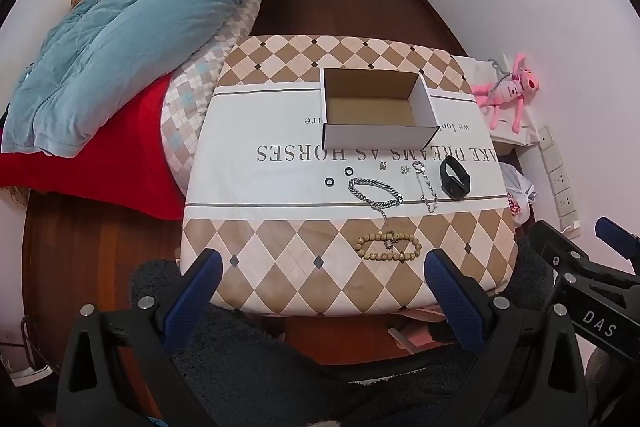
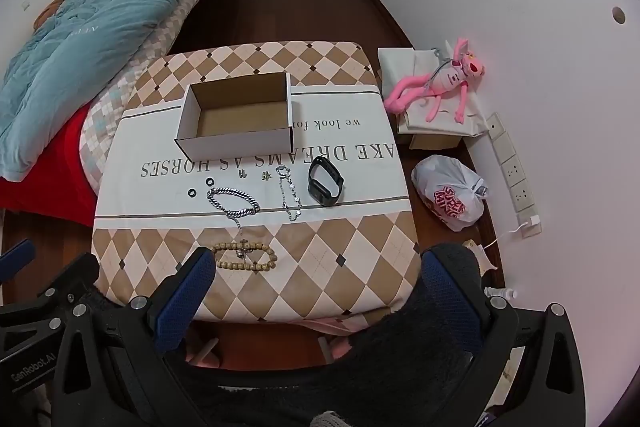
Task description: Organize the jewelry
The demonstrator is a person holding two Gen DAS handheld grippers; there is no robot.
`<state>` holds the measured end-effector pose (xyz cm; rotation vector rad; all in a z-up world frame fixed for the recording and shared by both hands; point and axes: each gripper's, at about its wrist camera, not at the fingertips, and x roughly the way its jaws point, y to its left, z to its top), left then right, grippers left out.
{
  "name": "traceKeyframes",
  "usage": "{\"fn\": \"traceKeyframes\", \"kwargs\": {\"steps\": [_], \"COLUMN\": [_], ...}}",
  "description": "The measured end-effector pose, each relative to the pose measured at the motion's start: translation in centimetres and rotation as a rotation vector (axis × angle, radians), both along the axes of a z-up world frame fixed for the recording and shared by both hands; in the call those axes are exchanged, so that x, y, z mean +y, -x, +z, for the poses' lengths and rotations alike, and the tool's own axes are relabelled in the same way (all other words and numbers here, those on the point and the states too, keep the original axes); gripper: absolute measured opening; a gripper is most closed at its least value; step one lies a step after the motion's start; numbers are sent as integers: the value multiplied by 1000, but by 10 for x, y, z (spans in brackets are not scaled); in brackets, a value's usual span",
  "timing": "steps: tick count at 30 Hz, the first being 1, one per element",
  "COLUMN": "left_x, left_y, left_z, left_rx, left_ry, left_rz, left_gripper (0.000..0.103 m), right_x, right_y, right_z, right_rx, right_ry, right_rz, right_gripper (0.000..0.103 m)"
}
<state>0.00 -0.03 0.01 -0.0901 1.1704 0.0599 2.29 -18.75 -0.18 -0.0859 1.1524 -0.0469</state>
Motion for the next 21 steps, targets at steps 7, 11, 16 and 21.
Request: {"fn": "traceKeyframes", "kwargs": {"steps": [7,11,16,21], "left_x": [1,2,1,2], "left_y": [-4,-3,-3,-3], "left_z": [1,1,1,1], "left_rx": [-1,0,-2,-1], "left_ry": [-1,0,0,0], "left_rz": [0,0,0,0], "left_gripper": [103,103,103,103], "right_x": [-1,0,-1,-2], "right_y": [-1,-1,-2,-3], "right_z": [2,1,2,2], "right_rx": [2,2,5,4], "right_ry": [-3,-4,-4,-5], "right_rz": [0,1,-2,-1], "right_gripper": [103,103,103,103]}}
